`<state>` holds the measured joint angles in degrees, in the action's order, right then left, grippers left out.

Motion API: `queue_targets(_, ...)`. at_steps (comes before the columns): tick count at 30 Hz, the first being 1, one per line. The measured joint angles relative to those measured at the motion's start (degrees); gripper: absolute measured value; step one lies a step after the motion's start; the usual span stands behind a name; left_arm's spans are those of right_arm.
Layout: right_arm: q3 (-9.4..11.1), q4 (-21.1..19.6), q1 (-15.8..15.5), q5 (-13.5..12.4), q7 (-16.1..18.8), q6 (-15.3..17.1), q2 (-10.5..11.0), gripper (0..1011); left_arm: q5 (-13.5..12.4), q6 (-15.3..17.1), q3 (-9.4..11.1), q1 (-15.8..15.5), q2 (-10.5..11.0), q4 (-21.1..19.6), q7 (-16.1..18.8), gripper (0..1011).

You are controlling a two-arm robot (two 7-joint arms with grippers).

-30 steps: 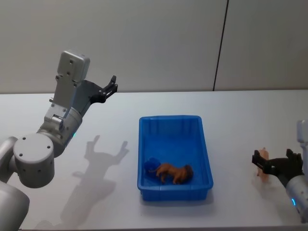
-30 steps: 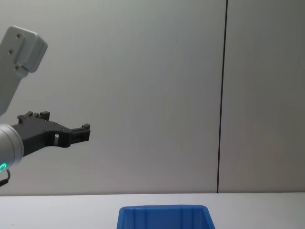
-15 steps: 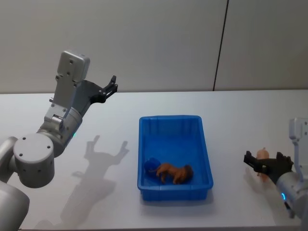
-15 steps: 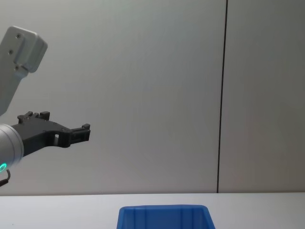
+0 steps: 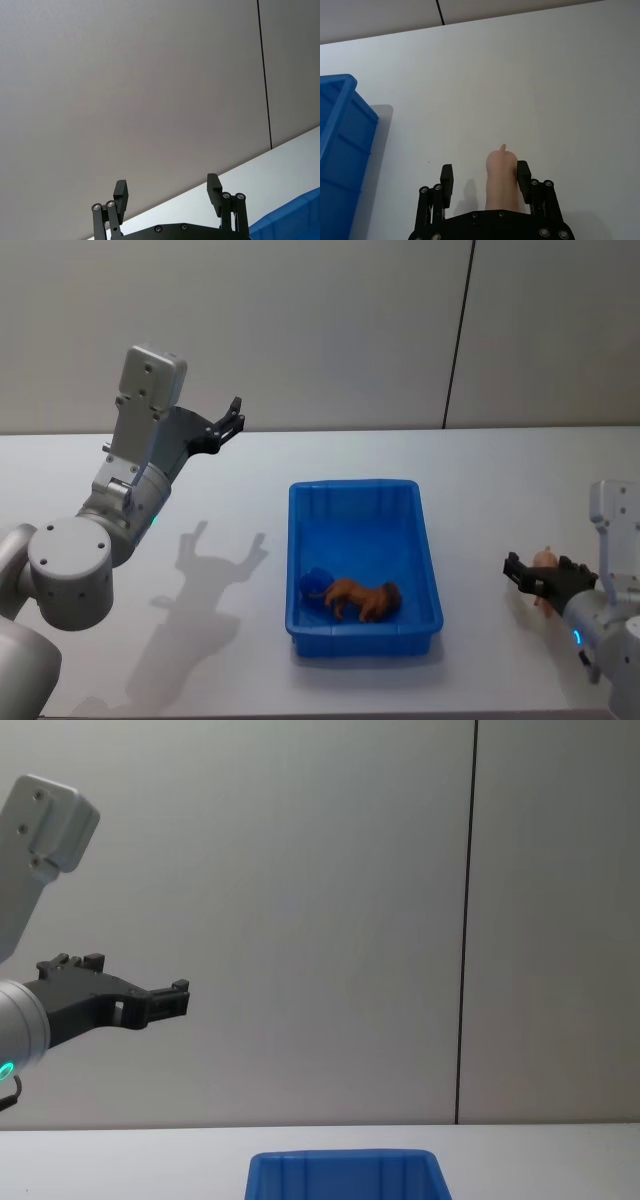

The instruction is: Pick up the two dolls from the table and place them into the box.

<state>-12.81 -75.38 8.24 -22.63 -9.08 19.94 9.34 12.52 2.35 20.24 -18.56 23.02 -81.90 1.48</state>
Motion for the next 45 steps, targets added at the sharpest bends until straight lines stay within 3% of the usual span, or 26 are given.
queue_targets(6, 0.21, 1.76, 1.27, -0.38, -0.67, 1.49, -0.56, 663, 0.00, 0.00, 0.00, 0.00, 0.00, 0.00, 0.00, 1001)
queue_targets(14, 0.44, 3.77, 2.78, -0.50, -2.00, 3.75, -1.19, 369, 0.00, 0.00, 0.00, 0.00, 0.00, 0.00, 0.00, 1001)
queue_targets(27, 0.44, 4.16, 3.72, 0.63, -1.28, 3.84, -1.67, 357, 0.00, 0.00, 0.00, 0.00, 0.00, 0.00, 0.00, 1001)
queue_targets(37, 0.12, 1.15, 3.42, 1.95, 2.73, 0.35, -1.53, 357, 0.00, 0.00, 0.00, 0.00, 0.00, 0.00, 0.00, 1001)
queue_targets(45, -0.30, -1.99, 2.93, 2.47, 7.99, -3.11, -1.33, 357, 0.00, 0.00, 0.00, 0.00, 0.00, 0.00, 0.00, 1001)
